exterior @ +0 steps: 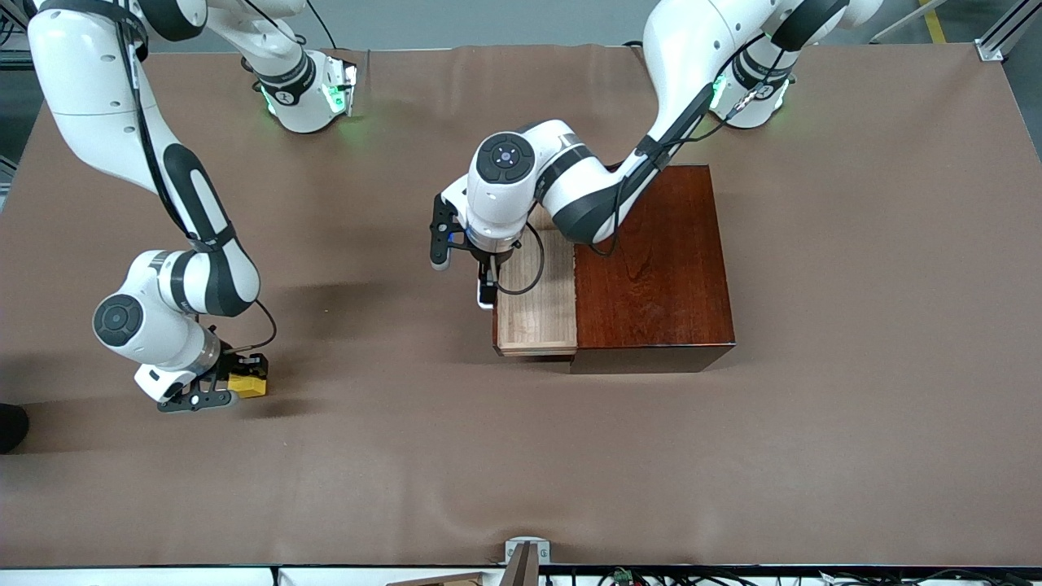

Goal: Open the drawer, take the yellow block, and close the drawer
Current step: 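Push the drawer shut into the box with the left gripper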

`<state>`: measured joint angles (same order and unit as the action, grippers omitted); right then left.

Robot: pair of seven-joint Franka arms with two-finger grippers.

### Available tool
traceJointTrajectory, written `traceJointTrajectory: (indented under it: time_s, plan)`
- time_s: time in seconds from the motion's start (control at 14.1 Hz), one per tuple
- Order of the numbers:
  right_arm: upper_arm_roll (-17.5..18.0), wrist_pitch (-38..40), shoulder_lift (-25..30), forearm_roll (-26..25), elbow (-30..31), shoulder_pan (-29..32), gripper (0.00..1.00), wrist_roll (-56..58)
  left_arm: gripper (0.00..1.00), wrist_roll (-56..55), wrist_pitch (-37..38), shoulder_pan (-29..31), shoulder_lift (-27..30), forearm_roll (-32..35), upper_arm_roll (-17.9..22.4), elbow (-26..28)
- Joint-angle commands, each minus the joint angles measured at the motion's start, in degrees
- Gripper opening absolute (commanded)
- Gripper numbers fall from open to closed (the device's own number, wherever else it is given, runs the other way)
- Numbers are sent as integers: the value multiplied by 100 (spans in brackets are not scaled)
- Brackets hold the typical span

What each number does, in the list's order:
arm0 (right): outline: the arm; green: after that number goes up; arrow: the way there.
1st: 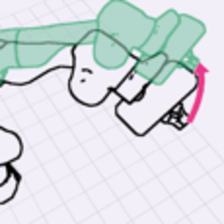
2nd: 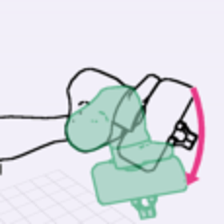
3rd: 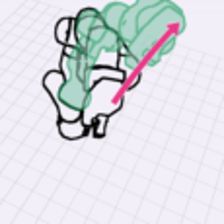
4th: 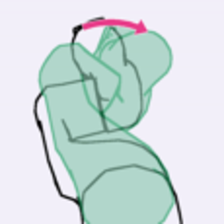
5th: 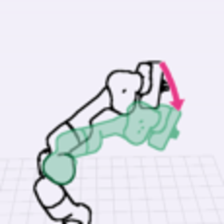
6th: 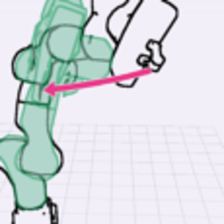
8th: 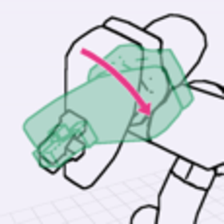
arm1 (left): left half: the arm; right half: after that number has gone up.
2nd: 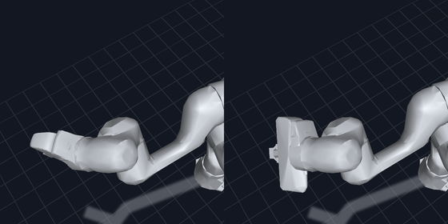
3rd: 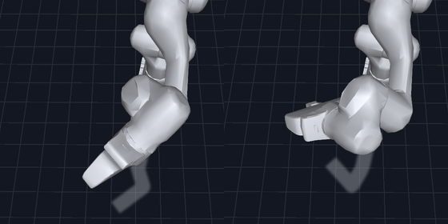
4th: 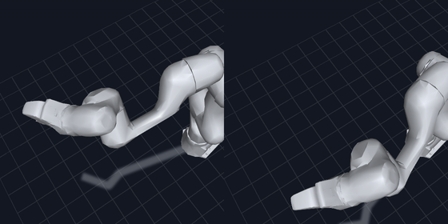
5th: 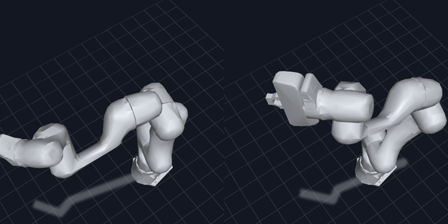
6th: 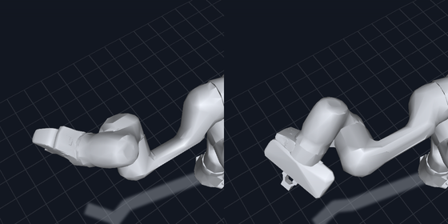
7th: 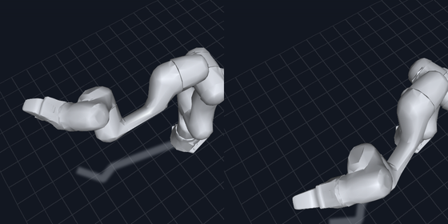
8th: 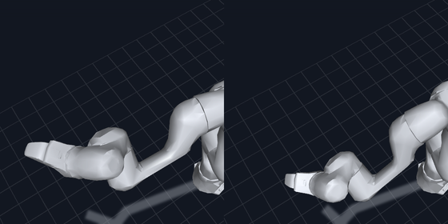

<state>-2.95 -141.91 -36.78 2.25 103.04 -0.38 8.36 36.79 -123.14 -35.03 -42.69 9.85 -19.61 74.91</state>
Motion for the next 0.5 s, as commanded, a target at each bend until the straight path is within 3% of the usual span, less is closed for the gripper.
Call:
traceJointTrajectory:
  time_s: [0.0, 0.07, 0.43]
  plan:
    - [93, 93, -48, -102, -117, 65, 56, -430, 100, 39, 605, -188, 6, 122, 273, -143]
    - [93, 93, -48, -102, -117, 108, 100, -440, 100, 39, 729, -188, 6, 122, 309, -143]
    - [93, 93, -39, -102, -100, 117, 100, -405, 100, 39, 1335, -188, 59, 368, 440, -161]
